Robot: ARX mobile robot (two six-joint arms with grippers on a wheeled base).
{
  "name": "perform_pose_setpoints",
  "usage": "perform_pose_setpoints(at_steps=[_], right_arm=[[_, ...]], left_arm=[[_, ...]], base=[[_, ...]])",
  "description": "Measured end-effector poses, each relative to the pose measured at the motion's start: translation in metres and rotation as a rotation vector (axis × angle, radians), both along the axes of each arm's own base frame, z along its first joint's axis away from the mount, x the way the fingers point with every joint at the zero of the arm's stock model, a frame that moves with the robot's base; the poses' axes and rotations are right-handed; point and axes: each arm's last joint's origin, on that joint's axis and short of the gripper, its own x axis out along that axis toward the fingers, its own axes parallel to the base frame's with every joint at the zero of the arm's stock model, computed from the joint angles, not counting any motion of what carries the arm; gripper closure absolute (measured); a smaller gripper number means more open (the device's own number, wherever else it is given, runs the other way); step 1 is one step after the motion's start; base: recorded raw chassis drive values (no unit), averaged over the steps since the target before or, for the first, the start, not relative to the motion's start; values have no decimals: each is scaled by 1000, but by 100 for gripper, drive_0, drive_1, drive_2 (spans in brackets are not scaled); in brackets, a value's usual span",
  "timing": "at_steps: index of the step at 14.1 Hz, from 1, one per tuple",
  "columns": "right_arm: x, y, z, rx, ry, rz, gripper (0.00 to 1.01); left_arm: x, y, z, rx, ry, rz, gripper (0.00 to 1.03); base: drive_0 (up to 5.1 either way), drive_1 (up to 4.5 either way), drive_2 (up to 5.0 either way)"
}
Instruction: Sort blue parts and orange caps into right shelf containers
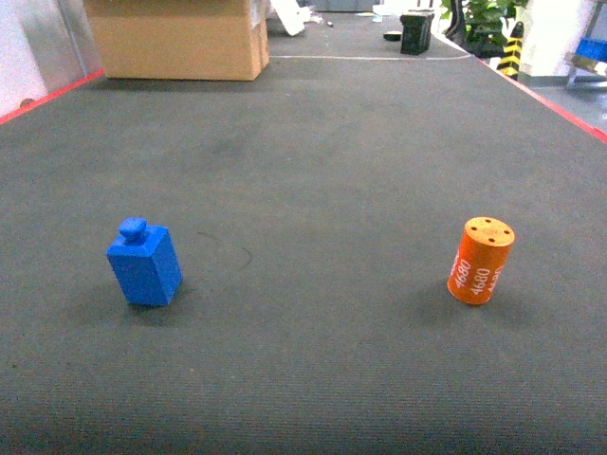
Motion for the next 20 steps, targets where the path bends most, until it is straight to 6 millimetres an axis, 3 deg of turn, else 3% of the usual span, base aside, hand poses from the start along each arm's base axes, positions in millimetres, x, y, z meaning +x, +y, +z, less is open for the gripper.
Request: perform_pose_setpoints(at_steps=[20], right_arm=[[0, 0, 0, 0, 0, 0, 3]], left_arm=[[0, 0, 0, 0, 0, 0, 5]], base=[[0, 0, 0]])
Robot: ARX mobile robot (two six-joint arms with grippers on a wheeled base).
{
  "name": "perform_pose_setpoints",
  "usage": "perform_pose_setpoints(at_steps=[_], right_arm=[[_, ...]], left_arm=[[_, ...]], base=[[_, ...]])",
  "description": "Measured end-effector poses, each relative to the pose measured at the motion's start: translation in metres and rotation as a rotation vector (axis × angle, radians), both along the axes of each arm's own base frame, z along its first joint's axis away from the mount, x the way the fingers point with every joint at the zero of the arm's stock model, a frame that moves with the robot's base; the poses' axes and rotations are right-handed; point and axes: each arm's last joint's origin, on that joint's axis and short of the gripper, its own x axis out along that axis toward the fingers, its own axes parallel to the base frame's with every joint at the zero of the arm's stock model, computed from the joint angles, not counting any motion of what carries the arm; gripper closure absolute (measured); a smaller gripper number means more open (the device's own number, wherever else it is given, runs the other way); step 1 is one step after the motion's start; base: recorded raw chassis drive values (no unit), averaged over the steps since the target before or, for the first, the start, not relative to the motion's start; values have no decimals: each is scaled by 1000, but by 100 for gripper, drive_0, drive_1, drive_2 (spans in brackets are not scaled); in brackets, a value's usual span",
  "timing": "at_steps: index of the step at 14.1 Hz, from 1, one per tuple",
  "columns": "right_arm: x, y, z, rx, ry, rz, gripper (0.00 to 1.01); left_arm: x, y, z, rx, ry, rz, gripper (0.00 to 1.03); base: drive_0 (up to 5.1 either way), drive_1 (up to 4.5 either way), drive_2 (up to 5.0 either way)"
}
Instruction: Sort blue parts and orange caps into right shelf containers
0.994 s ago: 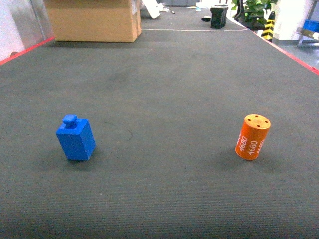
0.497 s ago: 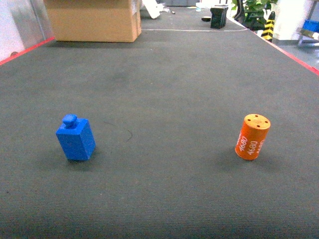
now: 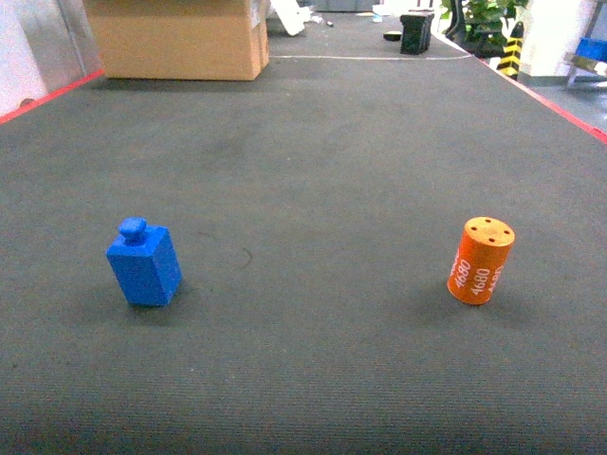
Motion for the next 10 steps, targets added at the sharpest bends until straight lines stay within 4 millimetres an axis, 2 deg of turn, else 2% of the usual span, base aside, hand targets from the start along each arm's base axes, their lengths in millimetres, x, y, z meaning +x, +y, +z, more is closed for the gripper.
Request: perform_pose_setpoints(at_steps=[10], right_arm=[[0, 0, 0, 0, 0, 0, 3]], left_arm=[[0, 0, 0, 0, 0, 0, 5]], base=[[0, 0, 0]])
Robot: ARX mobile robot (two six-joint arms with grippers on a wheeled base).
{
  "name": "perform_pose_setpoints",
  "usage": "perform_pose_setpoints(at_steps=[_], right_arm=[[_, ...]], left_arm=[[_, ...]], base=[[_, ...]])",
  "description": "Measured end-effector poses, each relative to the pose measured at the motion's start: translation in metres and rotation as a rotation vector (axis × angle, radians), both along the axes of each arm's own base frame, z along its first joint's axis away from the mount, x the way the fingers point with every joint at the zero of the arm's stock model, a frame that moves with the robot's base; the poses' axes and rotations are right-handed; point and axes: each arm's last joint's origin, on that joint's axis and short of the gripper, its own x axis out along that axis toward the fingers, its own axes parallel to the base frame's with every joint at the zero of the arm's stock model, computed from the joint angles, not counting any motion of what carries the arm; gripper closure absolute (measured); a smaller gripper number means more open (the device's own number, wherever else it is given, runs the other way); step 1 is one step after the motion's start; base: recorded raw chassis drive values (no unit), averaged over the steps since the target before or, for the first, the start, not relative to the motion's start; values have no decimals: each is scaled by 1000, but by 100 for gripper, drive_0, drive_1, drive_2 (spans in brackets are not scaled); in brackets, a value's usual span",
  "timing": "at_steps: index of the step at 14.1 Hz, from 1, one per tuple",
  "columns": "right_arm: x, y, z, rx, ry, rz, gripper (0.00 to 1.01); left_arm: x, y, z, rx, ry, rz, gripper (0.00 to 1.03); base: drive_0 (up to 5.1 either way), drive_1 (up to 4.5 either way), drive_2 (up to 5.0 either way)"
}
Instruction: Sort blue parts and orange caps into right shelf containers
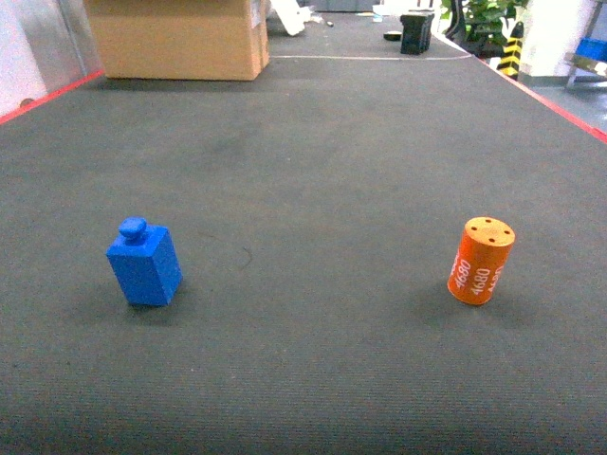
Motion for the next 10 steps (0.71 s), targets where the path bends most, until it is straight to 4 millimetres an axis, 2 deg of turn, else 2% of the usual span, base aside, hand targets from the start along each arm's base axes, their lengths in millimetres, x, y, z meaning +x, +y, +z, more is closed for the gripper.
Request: perform_pose_setpoints(at_steps=[1, 2, 4, 5, 7, 8, 10], right_arm=[[0, 0, 0, 0, 0, 0, 3], [4, 4, 5, 26, -35, -121, 3], [25, 23, 5, 23, 4, -251, 3], [42, 29, 13, 25, -8, -268, 3], [92, 43, 37, 49, -73, -186, 3], [121, 47, 30, 40, -27, -158, 3], [156, 57, 3, 22, 116, -106, 3]], left_arm=[[0, 0, 0, 0, 0, 1, 5], [3, -4, -2, 19, 41, 85, 5], [23, -29, 4, 31, 40, 88, 5], [41, -41, 14, 22, 12, 60, 5], [93, -61, 35, -9, -61, -4, 5], [123, -67, 29, 2, -29, 8, 5], [158, -68, 5, 41, 78, 50, 5]], base=[[0, 0, 0], [0, 0, 0], [0, 0, 0], [0, 0, 0], [0, 0, 0], [0, 0, 0], [0, 0, 0]])
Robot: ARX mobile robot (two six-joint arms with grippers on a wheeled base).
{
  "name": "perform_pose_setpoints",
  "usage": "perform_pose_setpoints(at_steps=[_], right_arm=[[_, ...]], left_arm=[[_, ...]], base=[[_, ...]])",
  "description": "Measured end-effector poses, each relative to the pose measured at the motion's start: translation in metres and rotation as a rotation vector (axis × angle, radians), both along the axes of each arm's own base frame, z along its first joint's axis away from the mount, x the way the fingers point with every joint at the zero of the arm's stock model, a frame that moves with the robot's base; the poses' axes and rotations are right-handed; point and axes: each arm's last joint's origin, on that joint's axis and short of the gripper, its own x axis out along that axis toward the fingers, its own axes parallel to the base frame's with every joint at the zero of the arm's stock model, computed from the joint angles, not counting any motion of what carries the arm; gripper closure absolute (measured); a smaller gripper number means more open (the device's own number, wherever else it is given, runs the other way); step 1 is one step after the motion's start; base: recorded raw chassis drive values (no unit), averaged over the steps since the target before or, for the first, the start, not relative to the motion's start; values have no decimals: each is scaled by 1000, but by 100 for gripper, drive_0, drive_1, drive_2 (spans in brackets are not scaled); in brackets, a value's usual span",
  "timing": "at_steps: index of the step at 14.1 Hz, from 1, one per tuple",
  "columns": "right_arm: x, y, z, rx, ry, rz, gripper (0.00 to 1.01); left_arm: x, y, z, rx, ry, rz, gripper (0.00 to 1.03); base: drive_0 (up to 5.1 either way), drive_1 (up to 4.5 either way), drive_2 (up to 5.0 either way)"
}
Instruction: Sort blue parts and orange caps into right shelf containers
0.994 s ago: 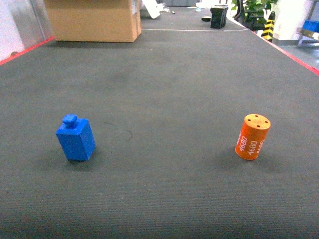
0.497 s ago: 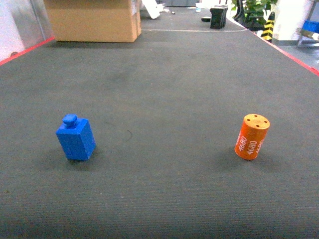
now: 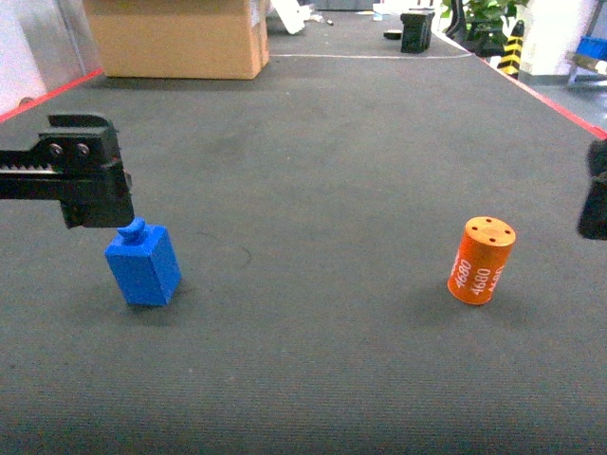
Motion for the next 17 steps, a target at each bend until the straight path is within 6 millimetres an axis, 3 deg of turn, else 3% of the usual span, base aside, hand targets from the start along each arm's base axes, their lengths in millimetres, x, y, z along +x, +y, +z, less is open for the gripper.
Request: perform_pose_setpoints(at_steps=[3, 7, 13, 17], right_arm=[[27, 10, -8, 26, 30, 31, 3], [61, 24, -34, 75, 116, 81, 3], [79, 34, -65, 92, 200, 108, 3], [89, 36, -83, 98, 245, 103, 3]], left_arm=[[21, 1, -5, -12, 14, 20, 5], [44, -1, -26, -11, 77, 23, 5], [61, -1, -45, -2, 127, 20, 5], [76, 2, -70, -1, 203, 3, 5]], base=[[0, 0, 0], [0, 0, 0], [0, 0, 0], [0, 0, 0]])
